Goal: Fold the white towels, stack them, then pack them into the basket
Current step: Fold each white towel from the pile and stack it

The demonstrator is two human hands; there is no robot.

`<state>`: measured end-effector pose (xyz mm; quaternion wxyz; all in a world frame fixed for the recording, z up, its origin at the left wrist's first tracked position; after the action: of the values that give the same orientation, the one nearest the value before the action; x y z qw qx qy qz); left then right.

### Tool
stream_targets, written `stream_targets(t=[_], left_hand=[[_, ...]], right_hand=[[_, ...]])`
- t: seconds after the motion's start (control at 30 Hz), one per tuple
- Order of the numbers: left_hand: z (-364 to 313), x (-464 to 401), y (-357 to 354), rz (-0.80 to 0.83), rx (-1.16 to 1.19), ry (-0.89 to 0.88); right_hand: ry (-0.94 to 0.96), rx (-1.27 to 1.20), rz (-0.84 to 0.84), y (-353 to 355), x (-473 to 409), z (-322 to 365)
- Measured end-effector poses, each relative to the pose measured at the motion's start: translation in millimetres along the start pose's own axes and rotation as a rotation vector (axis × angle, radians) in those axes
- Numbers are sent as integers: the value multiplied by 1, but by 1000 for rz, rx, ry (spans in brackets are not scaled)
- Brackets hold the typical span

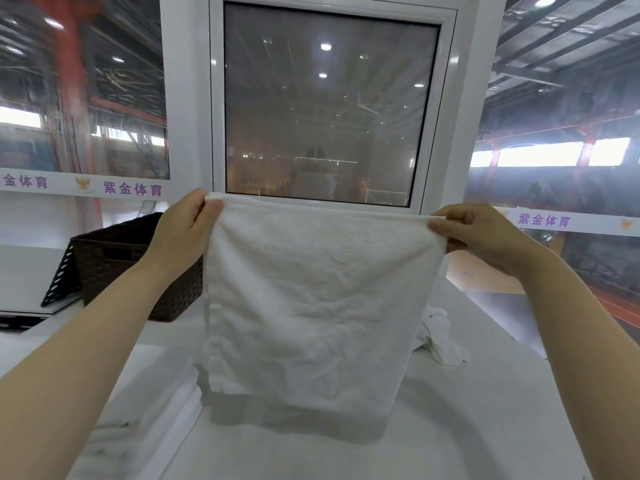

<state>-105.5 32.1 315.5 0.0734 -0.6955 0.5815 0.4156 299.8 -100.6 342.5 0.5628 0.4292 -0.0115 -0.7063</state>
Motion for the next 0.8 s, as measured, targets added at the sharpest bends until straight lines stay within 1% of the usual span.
stream_targets(t=[0.1, 0.17, 0.23, 0.37, 0.43, 0.53, 0.7, 0.8], left_hand=[[-3, 2, 3, -21, 54, 35], [-3, 1, 3, 29, 156, 85], [-4, 1, 2, 80, 240, 131], [5, -5, -9, 164, 164, 207], [13, -5, -17, 238, 172, 275], [18, -3, -23, 273, 113, 288], [20, -3, -31, 360, 236, 316], [21, -5, -31, 322, 265, 332]], right_hand=[[9, -62, 24, -3, 3, 5], [1, -158, 35, -5, 6, 9], [-27, -215, 5, -3, 6, 9], [-68, -155, -22, -3, 4, -2], [-83, -100, 5, -5, 4, -8], [-87, -53, 44, -11, 7, -12], [-101, -82, -8, -12, 6, -16], [-101, -59, -12, -12, 3, -19]])
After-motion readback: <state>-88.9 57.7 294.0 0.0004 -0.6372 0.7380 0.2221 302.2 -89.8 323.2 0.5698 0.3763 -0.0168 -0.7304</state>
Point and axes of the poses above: each hand's wrist, its own x-axis away from the middle knuckle, its own y-axis out of the back of the hand, z = x × y, the point moved 5 cm from there along -x, towards the middle knuckle, and after that the axes turned 13 degrees about y, right-handed, at the moved point
